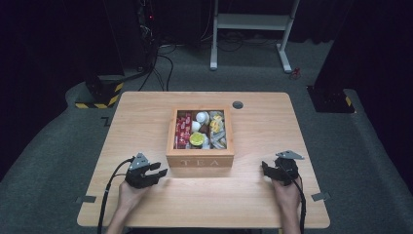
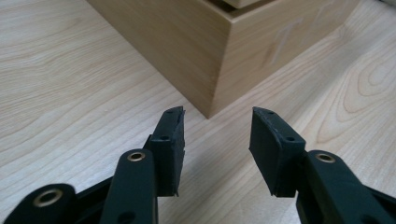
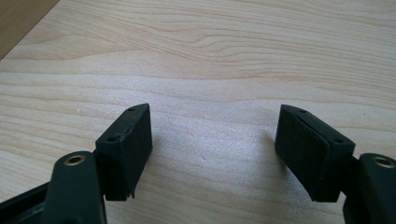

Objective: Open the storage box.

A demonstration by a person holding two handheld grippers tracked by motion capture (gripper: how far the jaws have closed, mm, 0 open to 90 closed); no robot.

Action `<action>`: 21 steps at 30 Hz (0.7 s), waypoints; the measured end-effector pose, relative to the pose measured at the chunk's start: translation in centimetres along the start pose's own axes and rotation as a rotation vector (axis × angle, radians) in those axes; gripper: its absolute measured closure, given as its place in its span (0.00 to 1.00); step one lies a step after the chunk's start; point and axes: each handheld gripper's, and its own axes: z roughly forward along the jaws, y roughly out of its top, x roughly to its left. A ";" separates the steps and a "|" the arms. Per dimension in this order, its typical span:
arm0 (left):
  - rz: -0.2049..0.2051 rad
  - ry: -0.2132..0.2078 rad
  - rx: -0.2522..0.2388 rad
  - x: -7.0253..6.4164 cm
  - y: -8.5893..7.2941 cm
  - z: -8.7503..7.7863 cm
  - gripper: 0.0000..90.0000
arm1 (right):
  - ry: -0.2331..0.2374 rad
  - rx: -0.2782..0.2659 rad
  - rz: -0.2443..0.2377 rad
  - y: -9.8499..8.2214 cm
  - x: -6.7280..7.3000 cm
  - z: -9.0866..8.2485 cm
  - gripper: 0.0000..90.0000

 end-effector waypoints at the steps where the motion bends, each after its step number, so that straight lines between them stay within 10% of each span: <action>1: 0.001 -0.003 -0.001 -0.1 0.0 0.0 0.63 | 0.000 -0.001 -0.001 0.0 0.0 0.0 0.30; 21: 0.092 -0.038 -0.010 -2.6 1.6 1.6 0.78 | 0.001 0.001 0.000 0.0 0.0 0.0 0.31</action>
